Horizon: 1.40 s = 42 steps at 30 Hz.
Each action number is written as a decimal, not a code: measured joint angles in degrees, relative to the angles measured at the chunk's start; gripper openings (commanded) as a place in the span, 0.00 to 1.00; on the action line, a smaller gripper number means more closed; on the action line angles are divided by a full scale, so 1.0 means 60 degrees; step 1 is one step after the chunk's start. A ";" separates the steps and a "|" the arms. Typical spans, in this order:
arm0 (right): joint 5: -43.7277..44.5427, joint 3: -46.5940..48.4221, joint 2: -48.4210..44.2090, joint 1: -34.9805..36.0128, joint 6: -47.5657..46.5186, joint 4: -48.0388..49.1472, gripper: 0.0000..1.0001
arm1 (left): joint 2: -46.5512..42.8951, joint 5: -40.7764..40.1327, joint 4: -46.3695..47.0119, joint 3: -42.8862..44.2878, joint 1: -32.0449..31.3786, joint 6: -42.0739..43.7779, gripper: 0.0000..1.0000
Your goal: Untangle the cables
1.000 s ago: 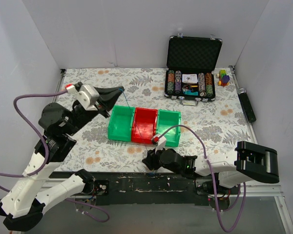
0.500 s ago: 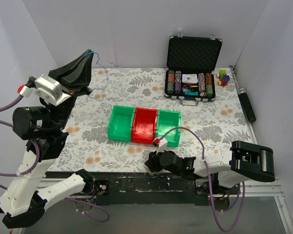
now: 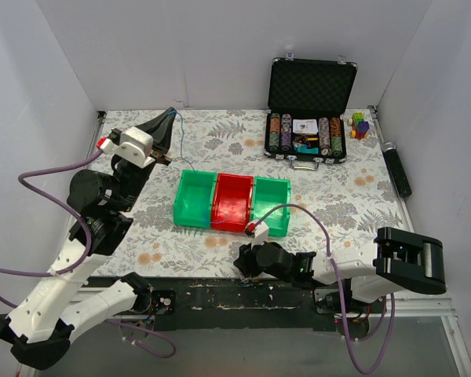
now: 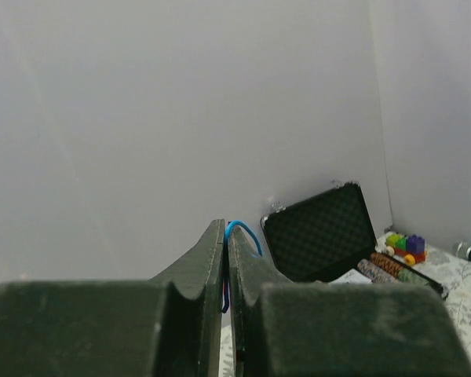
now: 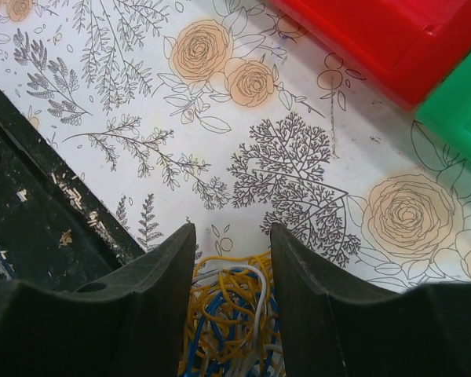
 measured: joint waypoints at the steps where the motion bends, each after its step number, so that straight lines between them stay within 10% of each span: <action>1: 0.0000 0.0000 -0.0044 0.0004 -0.0018 -0.0055 0.51 | 0.0000 -0.0036 -0.0022 -0.0135 0.0000 0.0029 0.00; 42: 0.0004 -0.0011 -0.0667 0.0007 -0.0204 -0.0535 0.50 | 0.0532 -0.0284 0.1308 -0.3126 0.0776 0.0219 0.00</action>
